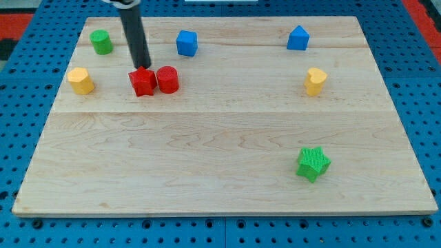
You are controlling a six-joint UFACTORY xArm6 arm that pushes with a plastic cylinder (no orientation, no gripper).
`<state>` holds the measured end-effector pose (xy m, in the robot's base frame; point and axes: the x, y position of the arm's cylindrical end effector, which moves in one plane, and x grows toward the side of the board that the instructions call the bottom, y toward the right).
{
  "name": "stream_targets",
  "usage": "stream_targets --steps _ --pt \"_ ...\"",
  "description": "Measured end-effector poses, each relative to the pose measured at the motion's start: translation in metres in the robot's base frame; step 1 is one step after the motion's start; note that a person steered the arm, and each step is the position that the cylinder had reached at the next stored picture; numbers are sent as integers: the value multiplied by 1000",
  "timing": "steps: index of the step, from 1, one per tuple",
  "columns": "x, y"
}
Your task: Separate two red blocks from each other
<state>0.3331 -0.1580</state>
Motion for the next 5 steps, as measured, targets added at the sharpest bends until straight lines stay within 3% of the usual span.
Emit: stream_targets --steps 3,5 --pt "122 43" --pt "178 67"
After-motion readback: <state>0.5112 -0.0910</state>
